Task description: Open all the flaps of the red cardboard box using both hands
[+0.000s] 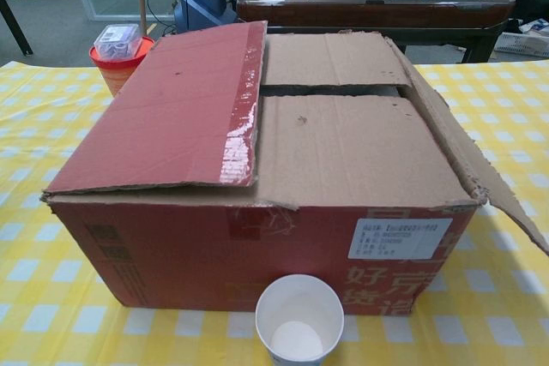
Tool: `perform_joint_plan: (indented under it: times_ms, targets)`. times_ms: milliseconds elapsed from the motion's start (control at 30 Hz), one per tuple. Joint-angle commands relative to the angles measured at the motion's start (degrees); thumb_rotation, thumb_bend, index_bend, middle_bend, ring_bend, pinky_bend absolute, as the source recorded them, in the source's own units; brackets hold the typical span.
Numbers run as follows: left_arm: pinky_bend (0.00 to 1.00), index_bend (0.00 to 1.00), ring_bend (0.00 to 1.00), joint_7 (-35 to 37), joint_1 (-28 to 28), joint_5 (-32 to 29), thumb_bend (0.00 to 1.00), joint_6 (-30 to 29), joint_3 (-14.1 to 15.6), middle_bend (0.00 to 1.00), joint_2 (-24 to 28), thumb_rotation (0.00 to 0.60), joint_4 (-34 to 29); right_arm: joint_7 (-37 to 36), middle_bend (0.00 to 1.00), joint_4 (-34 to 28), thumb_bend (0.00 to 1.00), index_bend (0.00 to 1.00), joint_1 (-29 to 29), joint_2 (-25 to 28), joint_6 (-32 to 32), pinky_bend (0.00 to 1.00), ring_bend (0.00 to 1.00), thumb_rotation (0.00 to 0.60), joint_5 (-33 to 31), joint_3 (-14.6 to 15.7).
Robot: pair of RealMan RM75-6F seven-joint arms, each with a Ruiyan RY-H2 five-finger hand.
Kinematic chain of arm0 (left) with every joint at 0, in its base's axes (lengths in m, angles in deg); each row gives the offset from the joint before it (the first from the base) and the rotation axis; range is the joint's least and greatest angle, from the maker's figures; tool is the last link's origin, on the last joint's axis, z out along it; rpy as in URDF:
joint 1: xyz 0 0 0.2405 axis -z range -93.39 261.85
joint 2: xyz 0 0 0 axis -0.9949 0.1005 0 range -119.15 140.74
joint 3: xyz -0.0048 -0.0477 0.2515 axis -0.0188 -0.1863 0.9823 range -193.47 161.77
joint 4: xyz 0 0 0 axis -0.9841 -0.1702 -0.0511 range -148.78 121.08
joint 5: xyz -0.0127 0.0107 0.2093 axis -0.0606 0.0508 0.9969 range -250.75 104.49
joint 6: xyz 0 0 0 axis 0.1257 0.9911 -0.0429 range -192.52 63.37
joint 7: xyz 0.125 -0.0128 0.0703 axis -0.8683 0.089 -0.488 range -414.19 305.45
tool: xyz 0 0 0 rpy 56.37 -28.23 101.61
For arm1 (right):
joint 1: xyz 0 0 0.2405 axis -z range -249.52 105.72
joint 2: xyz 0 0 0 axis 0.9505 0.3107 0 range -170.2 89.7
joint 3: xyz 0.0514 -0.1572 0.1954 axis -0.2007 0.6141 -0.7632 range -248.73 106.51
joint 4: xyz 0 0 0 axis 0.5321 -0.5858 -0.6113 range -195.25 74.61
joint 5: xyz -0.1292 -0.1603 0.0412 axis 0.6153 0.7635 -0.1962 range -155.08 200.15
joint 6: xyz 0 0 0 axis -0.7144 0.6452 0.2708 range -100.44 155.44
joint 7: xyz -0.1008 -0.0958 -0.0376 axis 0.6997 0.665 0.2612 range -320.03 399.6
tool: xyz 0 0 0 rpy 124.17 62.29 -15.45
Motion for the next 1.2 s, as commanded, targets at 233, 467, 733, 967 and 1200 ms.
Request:
perform_joint_plan:
  times_ms: [233,467,733,967,1200]
  targets:
    - [0.0,0.33,0.07,21.9,17.4,13.9,0.16,8.1,-2.3,0.17,4.3,0.191,0.4,-0.1,0.46,0.8,1.0,0.52,0.3,-0.9,-0.3,0.12,0.27,0.6,-1.9,-1.7]
    - [0.0,0.35,0.11,22.2,26.6,18.7,0.33,12.8,-3.3,0.25,0.8,0.142,-0.7,0.2,0.46,1.1,1.0,0.52,0.3,-0.8,0.2,0.12,0.27,0.6,-4.3,-2.9]
    - [0.0,0.35,0.1,15.5,34.2,19.1,0.33,20.8,-4.1,0.25,-3.1,0.14,-3.4,0.3,0.46,1.8,1.0,0.52,0.1,-1.4,1.3,0.12,0.27,0.6,-5.4,-3.5]
    - [0.0,0.37,0.09,5.7,38.7,14.8,0.33,28.6,-5.3,0.26,-7.6,0.143,-5.4,-0.2,0.46,2.6,1.0,0.52,0.5,-1.8,1.6,0.12,0.27,0.6,-5.5,-3.6]
    - [0.0,0.37,0.09,-2.0,41.4,8.0,0.33,34.0,-6.8,0.26,-11.0,0.143,-5.1,-1.2,0.46,3.6,1.0,0.52,1.1,-2.4,1.6,0.12,0.27,0.6,-5.2,-3.4]
